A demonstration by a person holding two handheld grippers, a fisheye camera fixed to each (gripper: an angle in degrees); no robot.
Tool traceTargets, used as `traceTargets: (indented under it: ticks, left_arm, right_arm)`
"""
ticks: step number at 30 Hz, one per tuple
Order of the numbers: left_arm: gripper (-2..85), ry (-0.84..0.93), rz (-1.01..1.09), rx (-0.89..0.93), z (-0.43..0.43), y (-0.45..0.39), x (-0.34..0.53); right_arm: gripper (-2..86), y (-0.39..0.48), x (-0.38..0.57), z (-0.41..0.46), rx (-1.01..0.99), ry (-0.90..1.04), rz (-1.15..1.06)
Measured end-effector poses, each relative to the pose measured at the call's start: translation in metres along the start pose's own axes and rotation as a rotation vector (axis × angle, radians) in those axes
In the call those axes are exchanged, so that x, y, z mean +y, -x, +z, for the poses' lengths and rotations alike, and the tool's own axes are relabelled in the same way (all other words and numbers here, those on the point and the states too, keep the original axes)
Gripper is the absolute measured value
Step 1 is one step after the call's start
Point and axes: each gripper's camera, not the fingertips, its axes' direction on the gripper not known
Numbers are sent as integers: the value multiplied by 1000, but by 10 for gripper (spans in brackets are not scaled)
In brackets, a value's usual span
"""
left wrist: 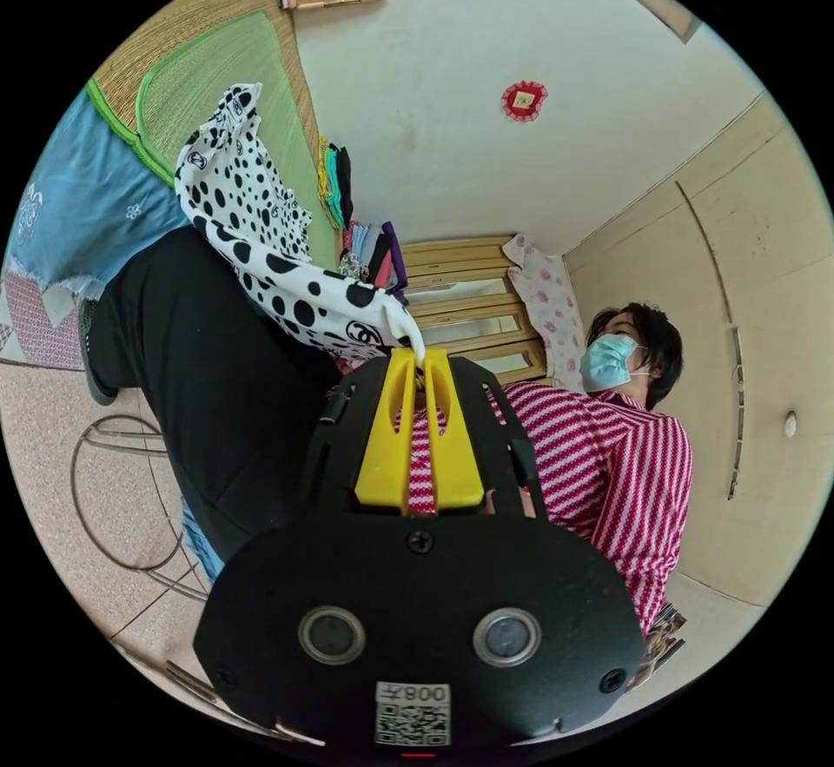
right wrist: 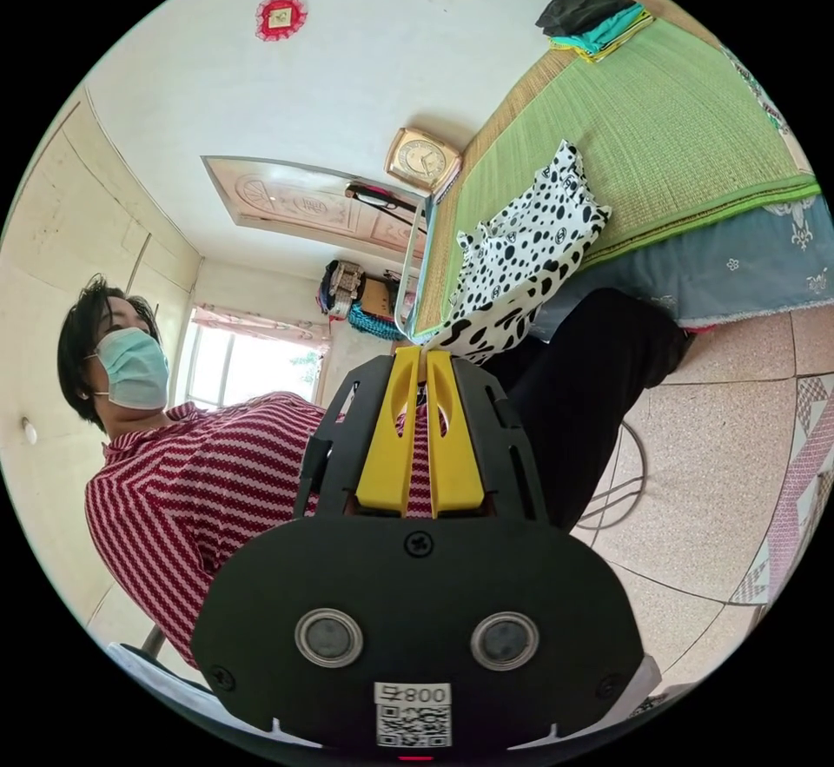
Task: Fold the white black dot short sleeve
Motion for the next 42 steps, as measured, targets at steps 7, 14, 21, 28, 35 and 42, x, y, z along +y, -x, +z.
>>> traceTargets:
  ticks: [7,14,21,28,35,42]
  left_arm:
    - [15,-31,51,-26,0,-10,-38]
    - [15,-75,100,-38,8,-13,-97]
    - [15,-104,125,-71,12,-17,-163]
    - [15,-119,120,-105,25,-6,-238]
    - [16,-178,59,-169,38,24,-326]
    - [16,-227,-10,-271,56,53,-413]
  right_arm:
    - [9,15,-12,-5,9,-26,-15]
    - [10,37,-60,-2,24,-40,-64]
    - [9,57,-107,-2,44,-21,-86]
    - [9,69,-167,-5,59,-12,-76]
    - [9,66,-252,-2,96,2,-34]
    - [9,56,-343,5,142,34,30]
